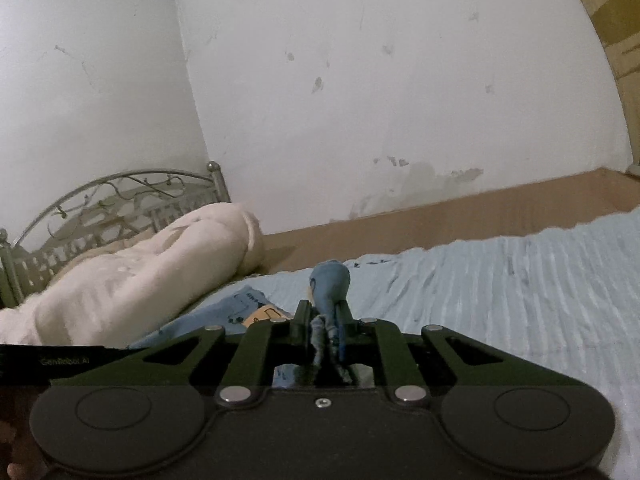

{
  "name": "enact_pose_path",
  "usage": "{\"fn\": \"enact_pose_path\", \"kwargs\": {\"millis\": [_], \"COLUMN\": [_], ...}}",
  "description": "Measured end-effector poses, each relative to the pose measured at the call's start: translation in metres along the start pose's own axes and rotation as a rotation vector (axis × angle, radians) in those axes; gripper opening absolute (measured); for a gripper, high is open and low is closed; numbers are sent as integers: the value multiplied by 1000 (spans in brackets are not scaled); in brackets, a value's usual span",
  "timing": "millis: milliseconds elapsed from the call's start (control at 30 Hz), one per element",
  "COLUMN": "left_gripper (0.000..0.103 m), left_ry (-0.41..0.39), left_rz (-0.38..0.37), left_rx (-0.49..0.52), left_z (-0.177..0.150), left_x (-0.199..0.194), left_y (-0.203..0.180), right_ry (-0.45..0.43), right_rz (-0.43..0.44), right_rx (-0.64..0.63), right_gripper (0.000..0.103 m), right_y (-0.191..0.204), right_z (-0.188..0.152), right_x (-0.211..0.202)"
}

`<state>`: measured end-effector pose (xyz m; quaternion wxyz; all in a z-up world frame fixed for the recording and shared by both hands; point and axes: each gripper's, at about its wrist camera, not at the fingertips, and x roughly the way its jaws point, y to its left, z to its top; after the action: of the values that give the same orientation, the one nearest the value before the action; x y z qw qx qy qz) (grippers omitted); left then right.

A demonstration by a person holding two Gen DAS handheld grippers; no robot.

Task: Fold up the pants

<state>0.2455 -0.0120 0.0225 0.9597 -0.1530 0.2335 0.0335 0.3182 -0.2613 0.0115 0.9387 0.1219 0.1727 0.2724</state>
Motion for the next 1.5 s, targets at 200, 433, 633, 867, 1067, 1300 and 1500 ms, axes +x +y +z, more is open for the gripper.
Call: {"fn": "enact_pose_path", "kwargs": {"millis": [200, 433, 633, 867, 1067, 1300, 1500], "left_gripper": [12, 20, 61, 88, 102, 103, 103], "left_ry": [91, 125, 147, 96, 25, -53, -84], "left_rz": [74, 74, 55, 40, 26, 15, 18], "left_rx": [7, -16, -26, 1, 35, 108, 131], "left_z": [-18, -17, -10, 5, 17, 18, 7], "left_x": [36, 33, 23, -9, -47, -101, -143], "left_y": [3, 14, 10, -2, -10, -14, -9], "right_ry": [82, 96, 81, 10, -71, -135, -171], "right_rz": [-76, -105, -142, -149, -156, -165, -160], "right_rx": [56, 101, 128, 82, 50, 0, -42], "right_gripper": [12, 19, 42, 78, 102, 102, 102], "right_y": [-14, -25, -25, -8, 13, 48, 79], "right_z": [-25, -30, -28, -11, 5, 9, -6], "right_x": [24, 24, 11, -25, -64, -119, -165]}}
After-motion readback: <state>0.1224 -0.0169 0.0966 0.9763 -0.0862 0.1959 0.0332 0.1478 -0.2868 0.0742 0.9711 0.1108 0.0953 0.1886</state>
